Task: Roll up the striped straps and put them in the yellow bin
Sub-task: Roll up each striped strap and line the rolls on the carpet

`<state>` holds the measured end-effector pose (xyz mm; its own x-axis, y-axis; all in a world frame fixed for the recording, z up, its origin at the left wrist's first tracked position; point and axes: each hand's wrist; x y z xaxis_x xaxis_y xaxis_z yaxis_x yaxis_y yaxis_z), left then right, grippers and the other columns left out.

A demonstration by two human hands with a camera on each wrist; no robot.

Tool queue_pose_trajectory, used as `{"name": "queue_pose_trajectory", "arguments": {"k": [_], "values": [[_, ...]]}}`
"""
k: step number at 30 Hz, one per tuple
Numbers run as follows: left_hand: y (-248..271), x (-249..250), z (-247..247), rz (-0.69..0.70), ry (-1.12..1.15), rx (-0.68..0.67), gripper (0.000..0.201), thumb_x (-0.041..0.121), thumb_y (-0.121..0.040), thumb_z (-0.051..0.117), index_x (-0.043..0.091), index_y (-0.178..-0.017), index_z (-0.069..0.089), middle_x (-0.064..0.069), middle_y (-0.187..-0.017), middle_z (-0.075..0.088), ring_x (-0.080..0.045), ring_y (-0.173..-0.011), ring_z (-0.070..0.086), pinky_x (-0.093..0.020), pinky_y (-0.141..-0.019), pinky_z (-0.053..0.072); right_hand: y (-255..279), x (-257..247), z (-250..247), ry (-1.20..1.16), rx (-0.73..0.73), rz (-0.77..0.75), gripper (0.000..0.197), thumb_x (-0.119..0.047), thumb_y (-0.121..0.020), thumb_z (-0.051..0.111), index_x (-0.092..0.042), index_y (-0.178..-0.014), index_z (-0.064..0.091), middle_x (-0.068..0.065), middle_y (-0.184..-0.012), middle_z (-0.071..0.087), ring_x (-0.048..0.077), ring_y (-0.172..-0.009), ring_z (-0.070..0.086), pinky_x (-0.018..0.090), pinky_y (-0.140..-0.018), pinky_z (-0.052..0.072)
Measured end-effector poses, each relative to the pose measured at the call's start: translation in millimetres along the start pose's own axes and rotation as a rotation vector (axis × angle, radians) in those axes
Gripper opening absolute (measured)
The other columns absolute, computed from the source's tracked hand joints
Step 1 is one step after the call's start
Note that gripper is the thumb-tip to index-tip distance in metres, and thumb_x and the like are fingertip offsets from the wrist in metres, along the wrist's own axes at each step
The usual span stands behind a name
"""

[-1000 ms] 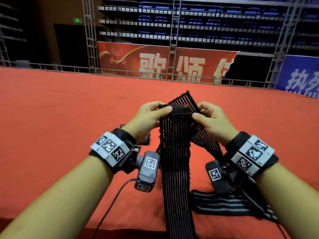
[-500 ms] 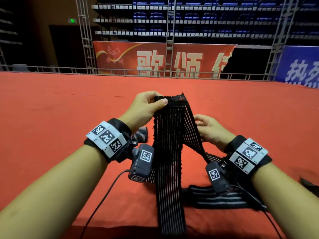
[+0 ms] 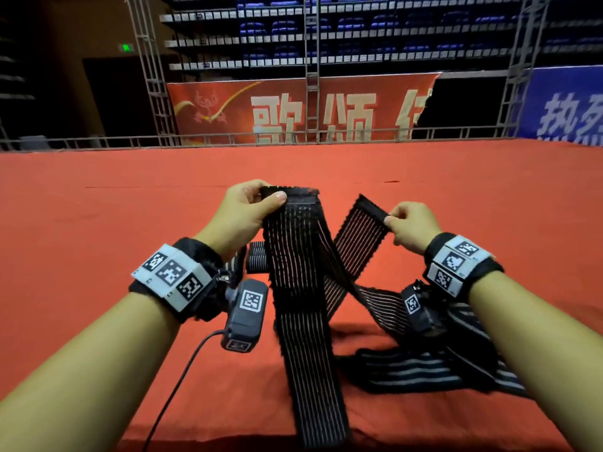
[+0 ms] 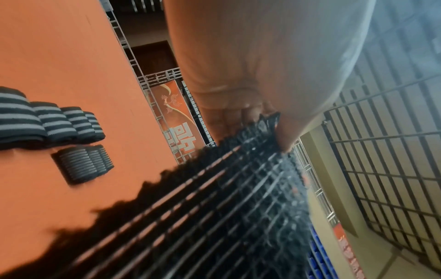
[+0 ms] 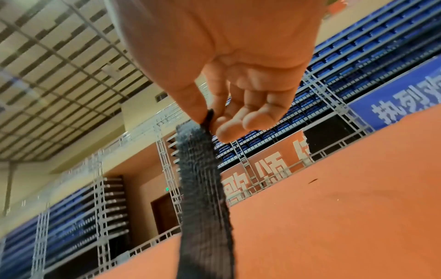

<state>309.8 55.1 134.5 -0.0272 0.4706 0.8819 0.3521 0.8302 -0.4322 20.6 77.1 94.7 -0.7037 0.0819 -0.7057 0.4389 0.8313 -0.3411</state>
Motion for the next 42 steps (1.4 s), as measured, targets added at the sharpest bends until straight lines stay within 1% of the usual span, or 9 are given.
{"name": "queue_pose_trajectory", "arguments": {"k": [8, 11, 14, 19, 22, 25, 31, 37, 42], "values": [[-21.3, -19.6, 12.9, -0.010, -0.407, 0.188, 0.017, 0.024, -0.092, 0.064, 0.022, -0.075, 0.060, 0.002, -0.071, 0.061, -0.018, -0.067, 0.056, -0.030, -0.063, 0.046, 10.7, -32.8, -24.5, -0.308, 0.206, -0.148, 0.013, -0.021, -0.074, 0.057, -0.019, -0.063, 0.053, 0.010, -0.065, 0.061, 0.025, -0.060, 0.053, 0.044, -0.063, 0.050], [-20.6, -15.8, 13.5, 0.023, -0.393, 0.240, 0.020, 0.023, -0.092, 0.062, 0.022, -0.073, 0.058, 0.003, -0.065, 0.056, -0.016, -0.060, 0.051, -0.027, -0.056, 0.040, 28.0, -56.8, -32.9, -0.416, 0.223, -0.228, 0.007, -0.014, -0.076, 0.056, -0.021, -0.076, 0.053, 0.012, -0.067, 0.062, 0.020, -0.053, 0.052, 0.034, -0.054, 0.046], [-16.7, -11.2, 13.8, 0.055, -0.352, 0.230, 0.020, 0.022, -0.093, 0.062, 0.019, -0.074, 0.057, 0.004, -0.064, 0.053, -0.010, -0.055, 0.048, -0.026, -0.053, 0.037, 46.3, -81.2, -32.7, -0.554, 0.120, -0.338, 0.025, 0.007, -0.084, 0.051, -0.015, -0.097, 0.055, 0.008, -0.063, 0.057, 0.009, -0.045, 0.050, 0.025, -0.048, 0.044], [-7.9, 0.9, 18.8, 0.083, -0.111, 0.107, 0.013, 0.013, -0.095, 0.062, 0.009, -0.082, 0.062, -0.011, -0.076, 0.059, -0.017, -0.068, 0.054, -0.028, -0.061, 0.042, 75.1, -110.2, -10.0, -0.595, -0.178, -0.477, 0.030, 0.016, -0.079, 0.047, -0.004, -0.091, 0.065, 0.007, -0.070, 0.066, 0.010, -0.059, 0.062, 0.019, -0.059, 0.049], [-0.3, 8.2, 21.9, 0.094, -0.044, 0.044, 0.010, 0.009, -0.094, 0.062, 0.006, -0.085, 0.064, -0.015, -0.079, 0.061, -0.020, -0.072, 0.055, -0.031, -0.063, 0.042, 81.0, -113.4, 2.0, -0.446, -0.208, -0.572, 0.032, 0.000, -0.069, 0.047, -0.014, -0.090, 0.067, 0.004, -0.078, 0.073, 0.014, -0.076, 0.070, 0.027, -0.074, 0.055], [6.5, 11.3, 20.7, 0.079, 0.012, 0.014, 0.008, 0.007, -0.095, 0.061, 0.004, -0.089, 0.064, -0.013, -0.079, 0.062, -0.017, -0.069, 0.059, -0.027, -0.061, 0.048, 74.9, -111.4, 6.2, -0.122, -0.038, -0.681, 0.018, -0.006, -0.074, 0.060, -0.015, -0.088, 0.064, 0.000, -0.075, 0.062, 0.020, -0.072, 0.057, 0.034, -0.069, 0.048], [14.0, 11.9, 13.3, 0.061, 0.028, -0.069, 0.013, 0.011, -0.099, 0.055, 0.009, -0.093, 0.066, -0.006, -0.083, 0.065, -0.010, -0.070, 0.061, -0.026, -0.070, 0.054, 66.6, -106.0, 6.2, 0.168, 0.234, -0.840, 0.012, -0.023, -0.080, 0.067, -0.021, -0.092, 0.069, 0.004, -0.107, 0.052, 0.026, -0.102, 0.042, 0.035, -0.086, 0.034], [13.4, 11.3, 3.1, 0.072, -0.021, 0.048, 0.019, 0.009, -0.099, 0.054, 0.011, -0.085, 0.067, -0.008, -0.079, 0.065, -0.016, -0.070, 0.059, -0.031, -0.065, 0.051, 71.7, -113.7, -7.3, 0.152, 0.238, -0.866, 0.009, -0.027, -0.083, 0.059, -0.023, -0.088, 0.065, -0.010, -0.091, 0.057, 0.021, -0.097, 0.043, 0.033, -0.079, 0.024], [10.2, -0.1, -16.9, 0.000, -0.021, 0.239, 0.023, 0.013, -0.097, 0.059, 0.014, -0.075, 0.066, 0.000, -0.069, 0.063, -0.014, -0.064, 0.057, -0.031, -0.065, 0.045, 94.4, -137.6, -36.5, -0.291, 0.018, -0.852, 0.003, -0.018, -0.089, 0.058, -0.020, -0.087, 0.058, 0.000, -0.071, 0.056, 0.024, -0.067, 0.053, 0.038, -0.061, 0.044]]}}
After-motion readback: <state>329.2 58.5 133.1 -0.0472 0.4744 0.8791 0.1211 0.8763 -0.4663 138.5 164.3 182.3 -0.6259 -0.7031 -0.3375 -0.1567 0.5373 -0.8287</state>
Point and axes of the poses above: each hand's wrist, its own y-axis away from the middle knuckle, its own z-axis out of the palm, x = y × z
